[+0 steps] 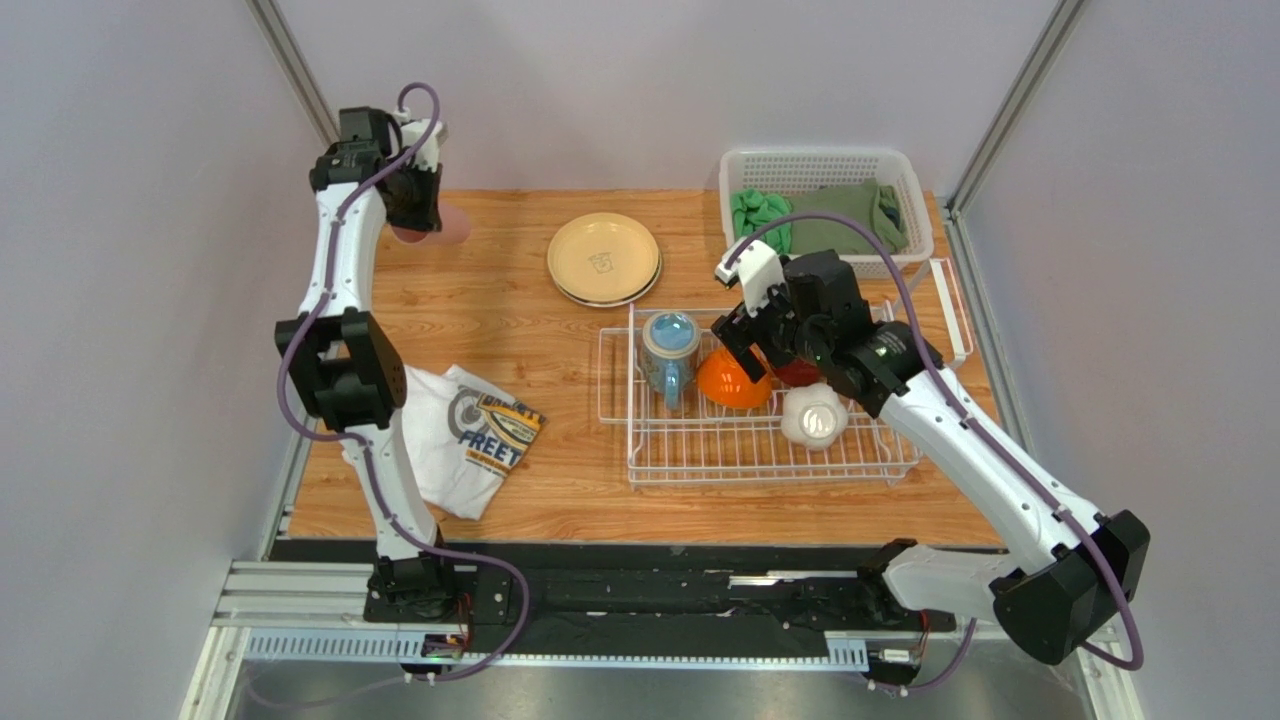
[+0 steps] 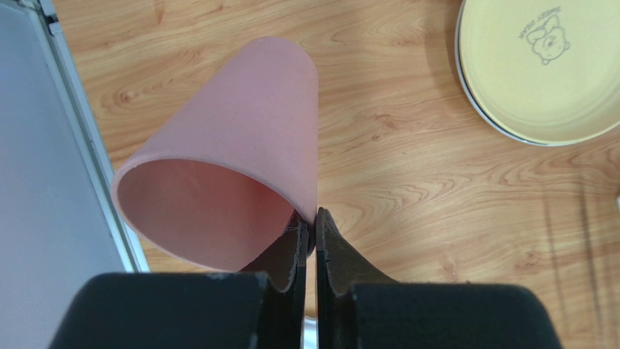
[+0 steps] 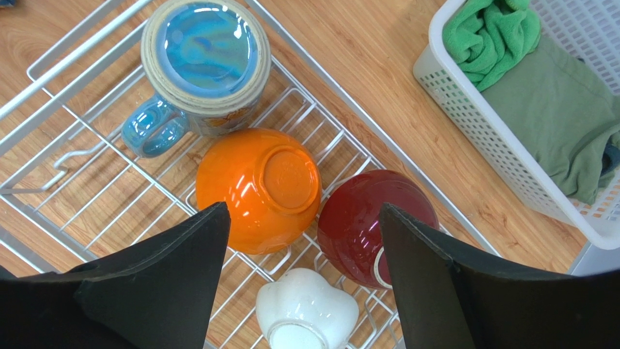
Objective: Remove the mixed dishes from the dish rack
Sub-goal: Place the cup at the center of the board.
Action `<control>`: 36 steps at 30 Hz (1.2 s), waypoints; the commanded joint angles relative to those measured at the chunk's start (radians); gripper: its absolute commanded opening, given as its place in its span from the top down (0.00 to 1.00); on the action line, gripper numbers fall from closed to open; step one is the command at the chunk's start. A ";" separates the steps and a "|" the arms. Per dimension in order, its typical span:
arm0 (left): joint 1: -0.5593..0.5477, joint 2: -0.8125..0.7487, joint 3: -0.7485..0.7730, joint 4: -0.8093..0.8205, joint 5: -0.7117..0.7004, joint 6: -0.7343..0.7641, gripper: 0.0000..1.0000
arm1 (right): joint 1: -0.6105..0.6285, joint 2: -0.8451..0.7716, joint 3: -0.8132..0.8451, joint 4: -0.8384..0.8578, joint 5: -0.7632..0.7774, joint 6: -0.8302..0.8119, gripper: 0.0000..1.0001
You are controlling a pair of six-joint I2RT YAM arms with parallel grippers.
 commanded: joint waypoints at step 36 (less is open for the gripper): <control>-0.297 0.280 0.323 -0.290 -0.319 0.452 1.00 | 0.006 0.051 -0.058 0.045 0.035 -0.039 0.20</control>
